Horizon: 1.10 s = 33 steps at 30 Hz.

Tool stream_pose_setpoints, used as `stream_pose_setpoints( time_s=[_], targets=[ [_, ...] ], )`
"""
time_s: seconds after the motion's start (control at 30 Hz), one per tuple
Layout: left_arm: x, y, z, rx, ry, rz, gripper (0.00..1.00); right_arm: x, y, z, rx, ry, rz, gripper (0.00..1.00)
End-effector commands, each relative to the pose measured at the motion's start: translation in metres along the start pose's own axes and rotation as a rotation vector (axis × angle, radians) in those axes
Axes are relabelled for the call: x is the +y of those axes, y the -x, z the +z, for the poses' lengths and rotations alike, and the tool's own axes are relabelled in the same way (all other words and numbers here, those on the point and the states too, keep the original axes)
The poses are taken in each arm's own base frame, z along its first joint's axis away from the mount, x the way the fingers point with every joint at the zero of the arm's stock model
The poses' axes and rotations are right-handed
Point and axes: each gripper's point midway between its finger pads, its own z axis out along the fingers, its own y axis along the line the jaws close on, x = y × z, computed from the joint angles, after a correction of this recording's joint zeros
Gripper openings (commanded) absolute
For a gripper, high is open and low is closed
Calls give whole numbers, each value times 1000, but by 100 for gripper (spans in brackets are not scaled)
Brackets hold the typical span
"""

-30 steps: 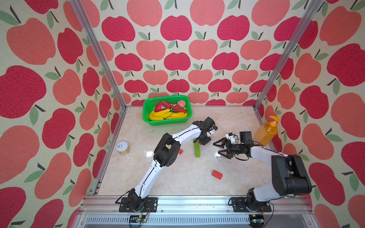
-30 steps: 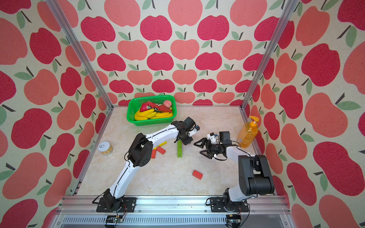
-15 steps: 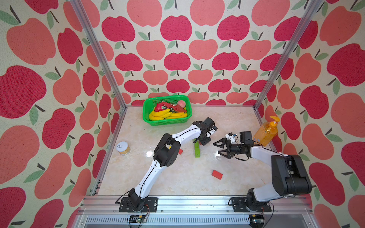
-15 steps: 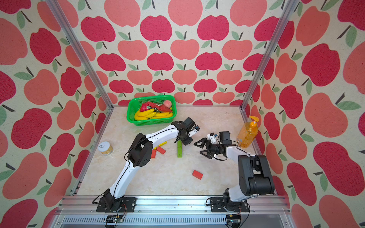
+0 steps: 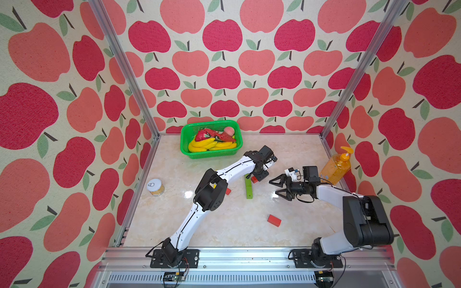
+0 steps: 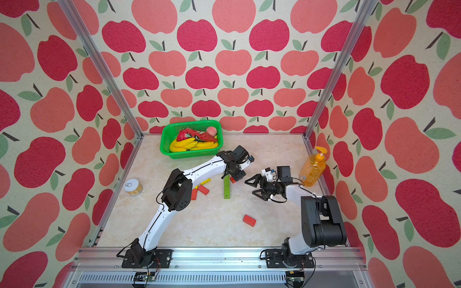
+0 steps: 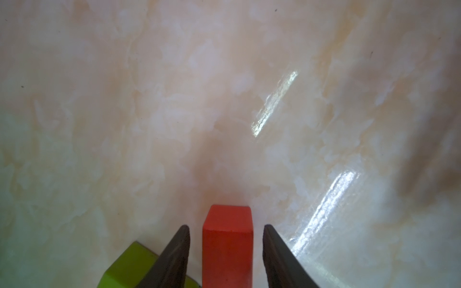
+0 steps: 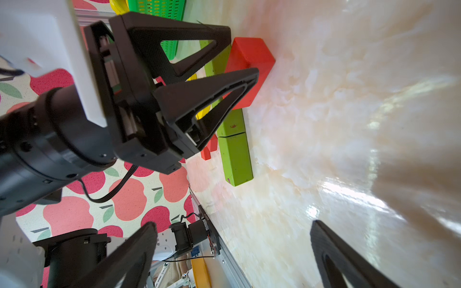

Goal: Assemble the letter k with building blocks
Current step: Assemble the building block at the center of the board.

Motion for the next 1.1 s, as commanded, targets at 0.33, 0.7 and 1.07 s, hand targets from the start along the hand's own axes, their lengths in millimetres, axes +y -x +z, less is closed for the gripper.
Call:
stream_pose_setpoints(
  time_s=[0.33,0.7,1.07],
  targets=[
    [-3,-7,5,46,5,13,48,5,3,0,-1,0,-24,99],
    [-5,-10,7,58,2,18,38,5,3,0,-2,-1,-24,99],
    [-2,-10,3,62,14,22,31,5,3,1,0,-2,-23,99]
  ],
)
